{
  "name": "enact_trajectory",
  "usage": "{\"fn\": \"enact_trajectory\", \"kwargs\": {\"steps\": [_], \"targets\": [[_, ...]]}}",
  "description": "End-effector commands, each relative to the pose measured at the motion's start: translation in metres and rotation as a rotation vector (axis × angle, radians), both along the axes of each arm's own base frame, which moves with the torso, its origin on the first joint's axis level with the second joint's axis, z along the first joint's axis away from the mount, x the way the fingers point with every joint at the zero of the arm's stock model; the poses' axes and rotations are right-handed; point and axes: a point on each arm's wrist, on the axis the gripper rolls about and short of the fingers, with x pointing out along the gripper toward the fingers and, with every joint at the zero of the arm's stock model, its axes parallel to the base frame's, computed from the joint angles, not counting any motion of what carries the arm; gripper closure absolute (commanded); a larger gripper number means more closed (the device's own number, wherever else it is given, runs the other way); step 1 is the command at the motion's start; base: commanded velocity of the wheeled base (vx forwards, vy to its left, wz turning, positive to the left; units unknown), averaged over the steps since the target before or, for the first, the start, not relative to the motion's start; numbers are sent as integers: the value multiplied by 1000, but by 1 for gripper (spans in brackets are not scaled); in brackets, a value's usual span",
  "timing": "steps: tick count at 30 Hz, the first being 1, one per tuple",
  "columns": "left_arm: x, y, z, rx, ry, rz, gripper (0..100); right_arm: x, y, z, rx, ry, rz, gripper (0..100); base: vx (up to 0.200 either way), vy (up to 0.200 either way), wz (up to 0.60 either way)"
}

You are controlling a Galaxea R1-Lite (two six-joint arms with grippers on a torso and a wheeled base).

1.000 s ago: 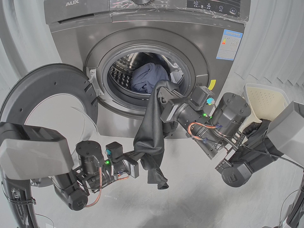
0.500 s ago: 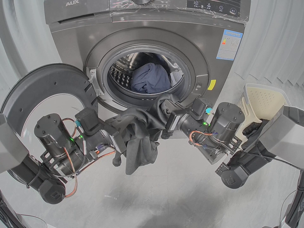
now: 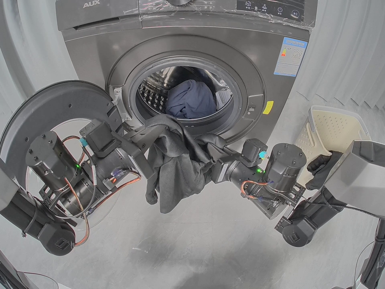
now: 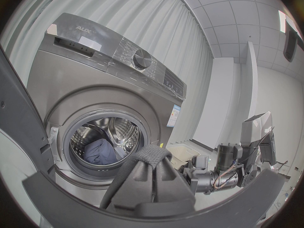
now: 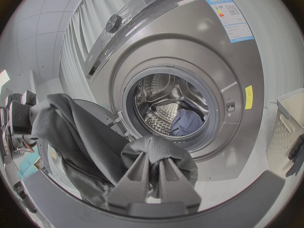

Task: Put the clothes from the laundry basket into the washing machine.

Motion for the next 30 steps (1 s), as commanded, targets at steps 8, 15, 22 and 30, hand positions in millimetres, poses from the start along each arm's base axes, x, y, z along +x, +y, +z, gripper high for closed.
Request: {"fn": "enact_trajectory", "kwargs": {"steps": [8,15,22,30], "targets": [[4,-2,6,-21,-16,5,100,-30,-11,-44,-147,161,57,0,0,0,0],[6,-2,9,-32,-23,8,100,-36,-18,-57,-204,228,54,0,0,0,0],[6,-2,9,-33,-22,10,100,-42,-24,-68,-244,274,52,0,0,0,0],[8,-2,6,-27,-14,15,100,-47,-14,-65,-227,252,126,0,0,0,0]]}}
